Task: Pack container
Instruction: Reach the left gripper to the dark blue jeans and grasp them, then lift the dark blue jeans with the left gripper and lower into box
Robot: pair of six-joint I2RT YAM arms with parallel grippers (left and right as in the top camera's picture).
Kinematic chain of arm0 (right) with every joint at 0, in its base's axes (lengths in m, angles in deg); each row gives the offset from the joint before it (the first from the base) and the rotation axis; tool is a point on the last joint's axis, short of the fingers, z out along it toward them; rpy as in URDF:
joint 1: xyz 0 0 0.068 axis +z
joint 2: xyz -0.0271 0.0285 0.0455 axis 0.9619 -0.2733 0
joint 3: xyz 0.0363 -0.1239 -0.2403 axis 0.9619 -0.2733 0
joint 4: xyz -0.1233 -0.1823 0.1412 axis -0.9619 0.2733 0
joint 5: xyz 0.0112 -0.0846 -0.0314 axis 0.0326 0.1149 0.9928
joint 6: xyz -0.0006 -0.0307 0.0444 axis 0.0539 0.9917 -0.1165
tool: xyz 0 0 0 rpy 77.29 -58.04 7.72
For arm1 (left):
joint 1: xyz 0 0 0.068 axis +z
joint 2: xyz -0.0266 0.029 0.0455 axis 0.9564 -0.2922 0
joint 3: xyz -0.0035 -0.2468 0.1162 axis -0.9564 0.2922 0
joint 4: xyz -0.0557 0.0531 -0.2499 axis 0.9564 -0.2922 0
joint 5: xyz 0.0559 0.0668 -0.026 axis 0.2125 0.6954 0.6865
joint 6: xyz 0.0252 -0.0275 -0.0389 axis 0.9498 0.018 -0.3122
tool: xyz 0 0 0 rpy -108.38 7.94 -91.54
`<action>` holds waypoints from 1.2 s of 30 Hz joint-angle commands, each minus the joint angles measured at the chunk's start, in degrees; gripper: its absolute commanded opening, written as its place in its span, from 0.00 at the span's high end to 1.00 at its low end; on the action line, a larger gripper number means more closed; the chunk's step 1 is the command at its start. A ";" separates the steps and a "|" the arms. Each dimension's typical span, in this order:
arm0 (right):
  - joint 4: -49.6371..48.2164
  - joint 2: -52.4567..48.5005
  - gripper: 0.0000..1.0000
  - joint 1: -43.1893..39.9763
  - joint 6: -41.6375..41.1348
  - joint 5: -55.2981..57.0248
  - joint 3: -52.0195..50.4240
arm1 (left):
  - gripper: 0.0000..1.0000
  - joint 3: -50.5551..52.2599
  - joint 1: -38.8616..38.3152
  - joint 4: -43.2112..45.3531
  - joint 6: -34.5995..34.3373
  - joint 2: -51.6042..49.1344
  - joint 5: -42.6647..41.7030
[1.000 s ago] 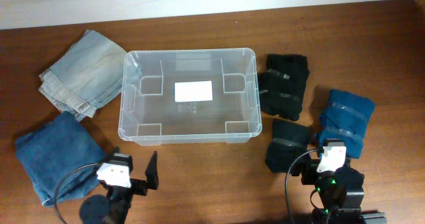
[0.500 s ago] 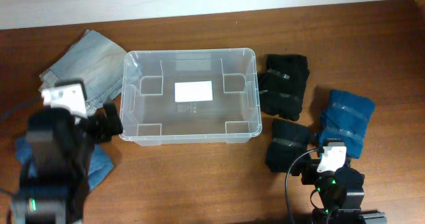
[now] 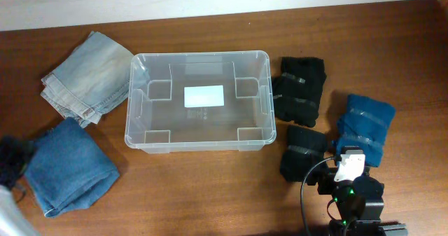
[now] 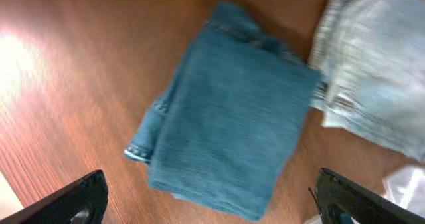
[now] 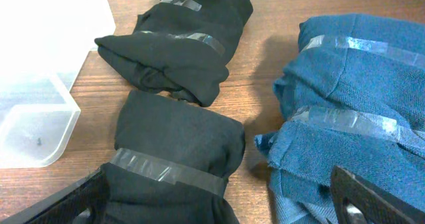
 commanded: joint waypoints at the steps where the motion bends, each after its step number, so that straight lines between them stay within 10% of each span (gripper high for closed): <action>1: 0.02 0.37 0.02 -0.42 -0.42 -0.46 -0.35 | 0.01 -1.18 7.65 0.72 4.92 -6.25 -9.66; 12: 0.04 0.37 0.02 -0.42 -0.42 -0.46 -0.35 | 0.01 -1.18 16.35 5.20 33.70 -28.98 -26.38; 24: 0.02 0.37 0.02 -0.42 -0.42 -0.46 -0.35 | 0.03 -1.18 16.31 8.70 36.63 -42.42 -31.89; 29: 0.02 0.37 0.02 -0.42 -0.42 -0.46 -0.35 | 0.45 -1.18 15.80 9.62 36.72 -43.60 -35.32; 32: 0.02 0.37 0.02 -0.42 -0.42 -0.46 -0.35 | 0.99 -1.20 15.56 9.44 33.68 -43.60 -37.03; 36: 0.02 0.37 0.02 -0.42 -0.42 -0.46 -0.35 | 1.00 -2.80 15.56 6.40 31.98 -43.47 -41.44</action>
